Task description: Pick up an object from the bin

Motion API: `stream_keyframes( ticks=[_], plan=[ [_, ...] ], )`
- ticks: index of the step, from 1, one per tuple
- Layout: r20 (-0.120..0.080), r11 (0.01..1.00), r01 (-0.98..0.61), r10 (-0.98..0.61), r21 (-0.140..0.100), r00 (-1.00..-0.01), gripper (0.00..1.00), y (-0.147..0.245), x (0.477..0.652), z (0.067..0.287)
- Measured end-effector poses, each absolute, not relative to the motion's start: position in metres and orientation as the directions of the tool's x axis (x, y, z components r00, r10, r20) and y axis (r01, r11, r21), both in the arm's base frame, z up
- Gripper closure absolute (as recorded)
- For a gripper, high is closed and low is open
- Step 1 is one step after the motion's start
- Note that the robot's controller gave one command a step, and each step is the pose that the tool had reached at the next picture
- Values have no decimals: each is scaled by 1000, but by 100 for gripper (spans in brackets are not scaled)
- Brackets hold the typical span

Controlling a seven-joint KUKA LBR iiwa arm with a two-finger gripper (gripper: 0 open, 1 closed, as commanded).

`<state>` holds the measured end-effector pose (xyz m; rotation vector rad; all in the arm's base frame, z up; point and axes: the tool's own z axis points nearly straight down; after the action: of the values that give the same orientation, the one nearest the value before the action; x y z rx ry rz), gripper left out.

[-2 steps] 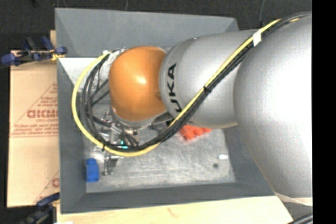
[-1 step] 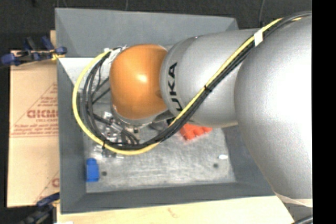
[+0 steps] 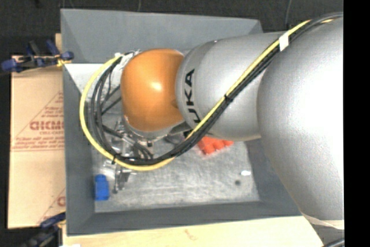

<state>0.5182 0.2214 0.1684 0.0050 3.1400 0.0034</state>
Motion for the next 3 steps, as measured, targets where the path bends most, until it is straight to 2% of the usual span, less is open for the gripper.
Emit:
stream_keyframes(
  ticks=[1, 2, 3],
  plan=[
    [-25, 979, -202, -202, 5, -979, 0, 221, 512, 115],
    [-7, 960, -280, -280, -2, -960, 0, 122, 521, 125],
    [-20, 812, -583, -583, -1, -812, 0, 107, 543, 113]
  ],
)
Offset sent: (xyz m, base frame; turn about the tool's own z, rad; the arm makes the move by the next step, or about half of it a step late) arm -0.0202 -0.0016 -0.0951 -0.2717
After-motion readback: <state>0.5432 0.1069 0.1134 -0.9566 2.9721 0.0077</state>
